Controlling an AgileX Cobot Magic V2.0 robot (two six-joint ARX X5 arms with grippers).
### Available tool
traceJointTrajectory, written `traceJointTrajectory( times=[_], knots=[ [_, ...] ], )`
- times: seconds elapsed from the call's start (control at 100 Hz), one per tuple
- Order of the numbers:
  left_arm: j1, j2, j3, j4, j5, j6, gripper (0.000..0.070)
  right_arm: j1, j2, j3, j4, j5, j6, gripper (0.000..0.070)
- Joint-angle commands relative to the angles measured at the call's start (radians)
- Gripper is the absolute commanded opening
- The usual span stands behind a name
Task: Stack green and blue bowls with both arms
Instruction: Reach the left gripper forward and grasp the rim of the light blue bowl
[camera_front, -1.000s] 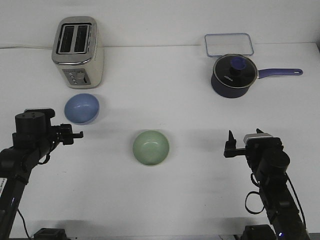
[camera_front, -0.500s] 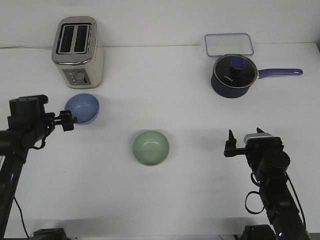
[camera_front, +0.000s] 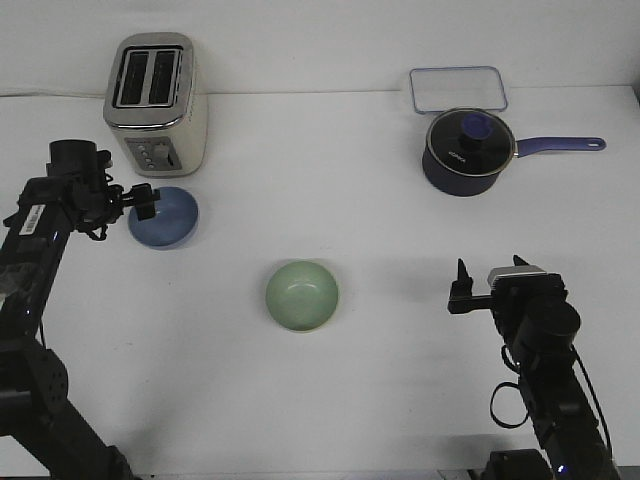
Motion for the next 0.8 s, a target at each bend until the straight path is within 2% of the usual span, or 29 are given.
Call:
traceJointTrajectory(
  times=[0.0,0.24,0.37,0.46,0.59,0.79],
  knots=[
    [0.007,0.048,0.029,0.000,-0.001,0.007,0.0464,0.002,0.000,0.011,0.011,-0.001,0.011,0.0657],
    [0.011,0.135,0.029,0.021,-0.003,0.015,0.0462,0.002,0.000,0.011,0.011,-0.001,0.011,0.0657],
    [0.011,0.164,0.029,0.022,-0.003,0.016,0.0437,0.002,0.000,0.011,0.011,-0.001,0.011,0.0657],
    [0.011,0.186,0.029,0.017,-0.002,0.017,0.0312,0.002,0.000,0.011,0.011,-0.001,0.010,0.0657],
    [0.011,0.194,0.029,0.015,0.000,0.018,0.0003,0.002,0.000,0.011,0.011,-0.001,0.011,0.0657],
    [0.011,0.134,0.033,0.013,0.002,0.021,0.0009,0.002,0.000,0.011,0.011,-0.001,0.010,0.0657]
  ],
)
